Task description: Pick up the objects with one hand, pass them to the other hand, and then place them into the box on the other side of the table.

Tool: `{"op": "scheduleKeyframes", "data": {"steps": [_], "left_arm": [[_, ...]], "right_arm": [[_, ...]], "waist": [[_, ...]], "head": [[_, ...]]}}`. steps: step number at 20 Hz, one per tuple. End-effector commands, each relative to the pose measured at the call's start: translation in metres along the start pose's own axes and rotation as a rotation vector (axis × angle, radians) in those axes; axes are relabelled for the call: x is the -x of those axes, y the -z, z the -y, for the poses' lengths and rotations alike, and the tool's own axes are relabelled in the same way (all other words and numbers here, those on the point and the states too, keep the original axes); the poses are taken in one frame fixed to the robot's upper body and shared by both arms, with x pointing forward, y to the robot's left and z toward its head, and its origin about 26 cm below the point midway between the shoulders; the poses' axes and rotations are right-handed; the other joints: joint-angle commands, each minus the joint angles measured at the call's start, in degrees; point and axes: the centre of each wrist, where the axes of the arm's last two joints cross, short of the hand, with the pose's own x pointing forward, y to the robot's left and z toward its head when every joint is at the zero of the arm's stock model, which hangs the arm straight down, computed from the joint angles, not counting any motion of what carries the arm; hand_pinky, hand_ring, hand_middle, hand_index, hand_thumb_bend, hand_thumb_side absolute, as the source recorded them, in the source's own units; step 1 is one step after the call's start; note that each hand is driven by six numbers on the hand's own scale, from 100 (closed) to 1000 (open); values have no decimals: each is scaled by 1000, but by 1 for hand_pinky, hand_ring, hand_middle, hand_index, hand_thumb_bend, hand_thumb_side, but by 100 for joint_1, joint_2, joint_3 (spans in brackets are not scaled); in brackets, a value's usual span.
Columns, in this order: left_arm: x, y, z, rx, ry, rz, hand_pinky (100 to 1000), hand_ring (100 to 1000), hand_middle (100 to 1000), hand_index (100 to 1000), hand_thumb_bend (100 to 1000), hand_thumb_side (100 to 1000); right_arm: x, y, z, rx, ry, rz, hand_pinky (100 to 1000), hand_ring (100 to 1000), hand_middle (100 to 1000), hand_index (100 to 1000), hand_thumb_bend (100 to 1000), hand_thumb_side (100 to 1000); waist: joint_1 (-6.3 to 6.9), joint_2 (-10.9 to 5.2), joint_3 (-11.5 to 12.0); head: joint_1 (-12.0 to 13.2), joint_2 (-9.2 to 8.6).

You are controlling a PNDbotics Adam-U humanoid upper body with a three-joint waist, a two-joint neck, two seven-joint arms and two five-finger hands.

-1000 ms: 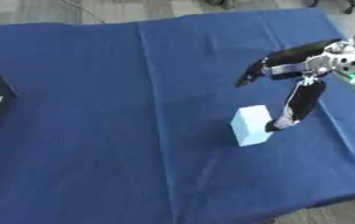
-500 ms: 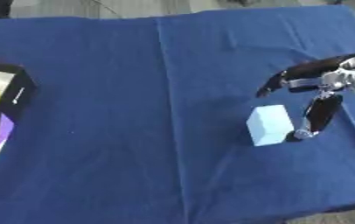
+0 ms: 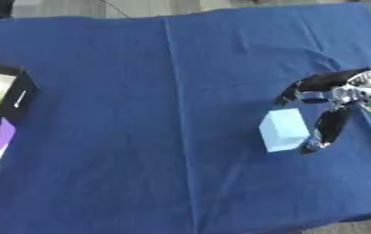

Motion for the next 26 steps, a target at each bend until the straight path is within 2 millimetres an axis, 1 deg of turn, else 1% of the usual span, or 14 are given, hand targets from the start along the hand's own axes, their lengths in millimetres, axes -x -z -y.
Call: {"op": "scheduleKeyframes", "data": {"steps": [1, 2, 3, 4, 8, 11, 12, 13, 14, 15, 16, 19, 24, 26], "left_arm": [[-8, 2, -3, -10, 10, 43, 721, 763, 609, 794, 232, 842], [-8, 2, -3, -13, 11, 43, 721, 764, 608, 793, 231, 842], [-8, 2, -4, -17, 14, 42, 721, 763, 608, 792, 228, 843], [-8, 2, -4, -22, 20, 40, 721, 763, 605, 789, 223, 842], [-8, 2, -5, -30, 28, 38, 721, 763, 605, 789, 220, 840], [-8, 2, -5, -32, 32, 40, 720, 763, 603, 787, 209, 840], [-8, 2, -5, -32, 34, 40, 720, 762, 602, 787, 205, 842], [-8, 2, -5, -32, 36, 40, 720, 762, 601, 786, 203, 842], [-8, 2, -5, -31, 38, 40, 720, 762, 601, 786, 202, 842], [-8, 2, -5, -31, 39, 40, 720, 762, 601, 785, 201, 842], [-8, 2, -5, -30, 40, 41, 720, 762, 600, 784, 199, 842], [-8, 2, -5, -30, 46, 45, 720, 760, 598, 783, 198, 840], [-8, 2, -8, -40, 84, 31, 735, 759, 645, 785, 236, 830], [-9, 2, -8, -46, 98, 19, 718, 726, 636, 788, 234, 832]], "right_arm": [[5, -1, 1, 48, 15, -38, 891, 877, 816, 909, 572, 303], [5, 1, 0, 57, 31, -39, 889, 873, 811, 906, 571, 305], [5, 2, -1, 64, 43, -39, 882, 861, 774, 895, 584, 336], [5, 3, -2, 69, 56, -35, 880, 858, 764, 889, 559, 316], [6, 3, -4, 64, 94, -24, 877, 853, 747, 878, 557, 321], [6, 3, -4, 62, 100, -27, 872, 842, 713, 835, 568, 298], [6, 3, -3, 67, 100, -34, 858, 820, 655, 778, 591, 252], [7, 3, -3, 75, 101, -42, 851, 809, 608, 734, 570, 217], [7, 3, -3, 87, 107, -53, 829, 774, 550, 670, 517, 165], [7, 3, -3, 104, 120, -65, 821, 757, 532, 651, 499, 142], [8, 4, -3, 124, 140, -74, 806, 729, 506, 615, 427, 100], [5, 1, 0, 184, 204, -74, 797, 703, 483, 577, 249, 100], [-5, -17, 23, 302, 245, -49, 767, 647, 448, 537, 249, 100], [-11, -28, 37, 368, 269, -40, 758, 631, 437, 526, 237, 100]], "waist": [[7, -79, 3], [10, -75, 5], [11, -71, 8], [11, -68, 10], [4, -65, 16], [-7, -63, 22], [-9, -62, 24], [-12, -61, 27], [-15, -61, 30], [-17, -60, 34], [-20, -63, 37], [-27, -74, 44], [-23, -107, 35], [-13, -118, 27]], "head": [[-8, -66], [-9, -69], [-9, -67], [-9, -63], [0, -46], [6, -41], [10, -39], [10, -39], [10, -38], [11, -36], [12, -33], [22, -36], [96, -60], [128, -66]]}}
